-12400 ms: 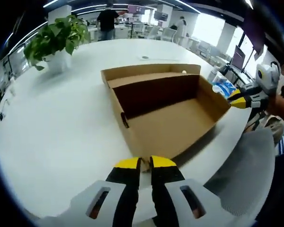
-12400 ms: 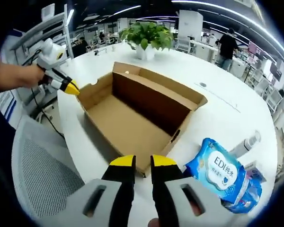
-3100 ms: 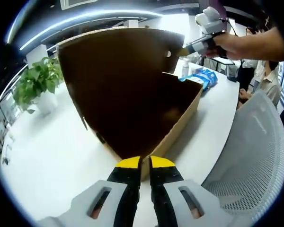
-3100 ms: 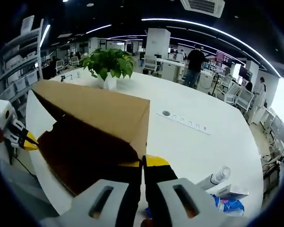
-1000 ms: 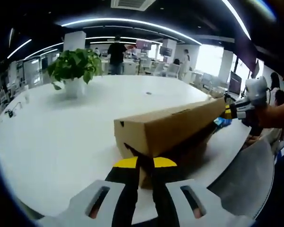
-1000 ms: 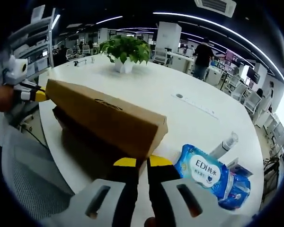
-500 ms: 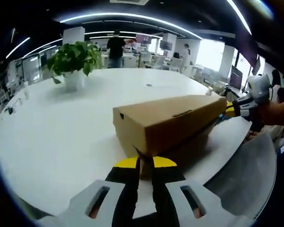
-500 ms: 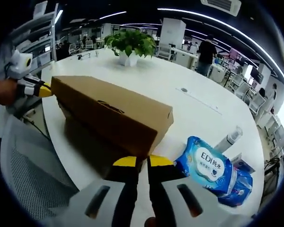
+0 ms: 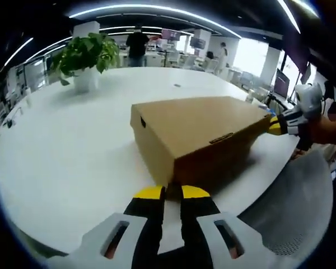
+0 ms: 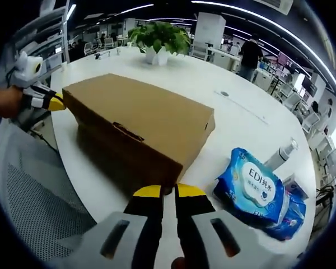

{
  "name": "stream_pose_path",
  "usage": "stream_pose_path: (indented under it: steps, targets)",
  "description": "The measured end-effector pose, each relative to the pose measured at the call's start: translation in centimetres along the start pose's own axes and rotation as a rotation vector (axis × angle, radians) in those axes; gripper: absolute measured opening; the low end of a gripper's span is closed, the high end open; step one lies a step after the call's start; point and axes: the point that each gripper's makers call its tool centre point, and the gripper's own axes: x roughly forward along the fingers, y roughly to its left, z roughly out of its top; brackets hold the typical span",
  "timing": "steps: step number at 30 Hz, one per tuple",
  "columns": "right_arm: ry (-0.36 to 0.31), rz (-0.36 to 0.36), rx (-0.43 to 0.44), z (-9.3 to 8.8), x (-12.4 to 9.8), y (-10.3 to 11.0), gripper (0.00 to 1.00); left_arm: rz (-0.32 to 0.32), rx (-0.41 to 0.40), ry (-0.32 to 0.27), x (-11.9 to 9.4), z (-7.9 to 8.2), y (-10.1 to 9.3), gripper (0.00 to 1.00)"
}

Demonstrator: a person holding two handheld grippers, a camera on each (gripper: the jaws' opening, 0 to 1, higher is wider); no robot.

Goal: Operate the shoe box by opening the lid, removing the specified soft item, and placing it in the target area until the item is outside and the box remains undamaged.

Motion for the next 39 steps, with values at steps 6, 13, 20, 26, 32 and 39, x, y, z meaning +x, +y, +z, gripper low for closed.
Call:
stream_pose_path:
  steps: [6,13,20,26,32,39]
  targets:
    - [0.008,-0.003,0.060,-1.3,-1.4,-0.9,0.08,0.006,-0.029,0.002,-1.3,-0.3,0.5,0.09]
    - [-0.071,-0.030,0.104,1.2,-4.3,-1.8,0.08,0.037,-0.066,-0.092,-4.1,2.4,1.1,0.08]
    - [-0.195,-0.030,0.082,7.2,-4.5,-1.9,0.07,0.006,0.032,-0.179,-3.1,7.9,-0.6,0.09]
    - [-0.185,-0.008,0.065,7.4,-2.7,-1.2,0.07,-0.018,0.053,-0.157,-1.2,8.1,-1.8,0.09]
    - [-0.139,0.008,0.072,5.2,-1.5,-0.4,0.07,-0.028,0.050,-0.106,-0.2,6.2,-1.9,0.09]
    - [-0.113,0.019,0.088,3.8,-1.0,-0.2,0.07,-0.021,0.045,-0.069,0.0,4.7,-1.6,0.09]
